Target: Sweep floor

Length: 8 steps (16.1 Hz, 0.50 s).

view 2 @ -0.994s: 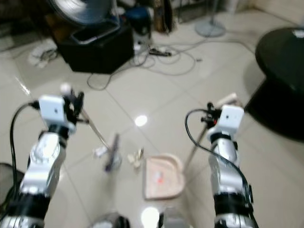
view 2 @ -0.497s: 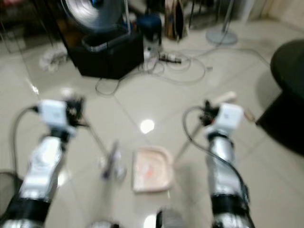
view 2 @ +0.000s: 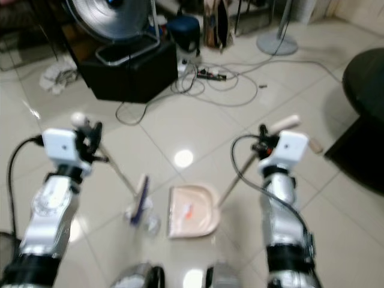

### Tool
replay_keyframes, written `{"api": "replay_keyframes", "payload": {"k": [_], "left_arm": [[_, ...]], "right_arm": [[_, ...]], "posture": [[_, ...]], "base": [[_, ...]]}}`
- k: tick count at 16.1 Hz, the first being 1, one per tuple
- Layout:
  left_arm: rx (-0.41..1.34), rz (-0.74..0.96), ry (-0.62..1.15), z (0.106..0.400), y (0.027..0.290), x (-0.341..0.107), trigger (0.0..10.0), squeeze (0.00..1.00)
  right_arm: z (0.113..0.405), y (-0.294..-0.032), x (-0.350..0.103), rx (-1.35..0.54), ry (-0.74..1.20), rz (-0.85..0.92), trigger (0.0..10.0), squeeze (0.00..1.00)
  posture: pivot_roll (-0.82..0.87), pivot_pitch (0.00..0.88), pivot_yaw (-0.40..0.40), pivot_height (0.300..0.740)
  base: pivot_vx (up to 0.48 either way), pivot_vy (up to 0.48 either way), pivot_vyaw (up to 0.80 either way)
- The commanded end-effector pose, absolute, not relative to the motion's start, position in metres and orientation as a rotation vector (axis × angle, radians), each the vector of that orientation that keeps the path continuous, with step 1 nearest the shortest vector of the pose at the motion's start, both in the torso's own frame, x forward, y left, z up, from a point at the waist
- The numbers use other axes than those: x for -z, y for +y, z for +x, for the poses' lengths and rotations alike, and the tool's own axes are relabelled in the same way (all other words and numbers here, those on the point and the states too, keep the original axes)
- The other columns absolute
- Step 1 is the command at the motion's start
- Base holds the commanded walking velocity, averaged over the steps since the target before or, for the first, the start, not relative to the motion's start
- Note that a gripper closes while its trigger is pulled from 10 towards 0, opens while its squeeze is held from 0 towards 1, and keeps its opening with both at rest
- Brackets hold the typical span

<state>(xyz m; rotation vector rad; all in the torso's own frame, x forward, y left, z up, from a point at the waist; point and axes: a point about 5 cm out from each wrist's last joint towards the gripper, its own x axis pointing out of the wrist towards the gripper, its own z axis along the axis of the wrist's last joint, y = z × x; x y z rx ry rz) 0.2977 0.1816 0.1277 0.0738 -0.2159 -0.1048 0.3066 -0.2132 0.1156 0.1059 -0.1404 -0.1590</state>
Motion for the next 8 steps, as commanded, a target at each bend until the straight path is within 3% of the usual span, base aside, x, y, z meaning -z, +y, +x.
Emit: {"api": "replay_keyframes", "payload": {"k": [1, 3, 8], "left_arm": [[0.089, 0.081, -0.232, 0.2954, 0.1865, -0.1309, 10.0, 0.00], [0.091, 0.111, -0.224, 0.2956, 0.1863, -0.1310, 10.0, 0.00], [0.098, 0.117, -0.221, 0.2972, 0.1845, -0.1313, 10.0, 0.00]], "right_arm": [[0.3063, -0.2175, -0.1223, 0.169, -0.169, 0.085, 10.0, 0.00], [0.3062, -0.2182, -0.1217, 0.173, -0.167, 0.087, 10.0, 0.00], [0.3042, -0.2165, -0.1186, 0.172, -0.156, 0.091, 10.0, 0.00]], "posture": [[-0.02, 0.157, 0.030, 0.740], [-0.02, 0.159, 0.032, 0.740], [-0.03, 0.160, 0.036, 0.740]], "base": [[0.000, 0.000, 0.00], [0.000, 0.000, 0.00], [0.000, -0.284, 0.00]]}}
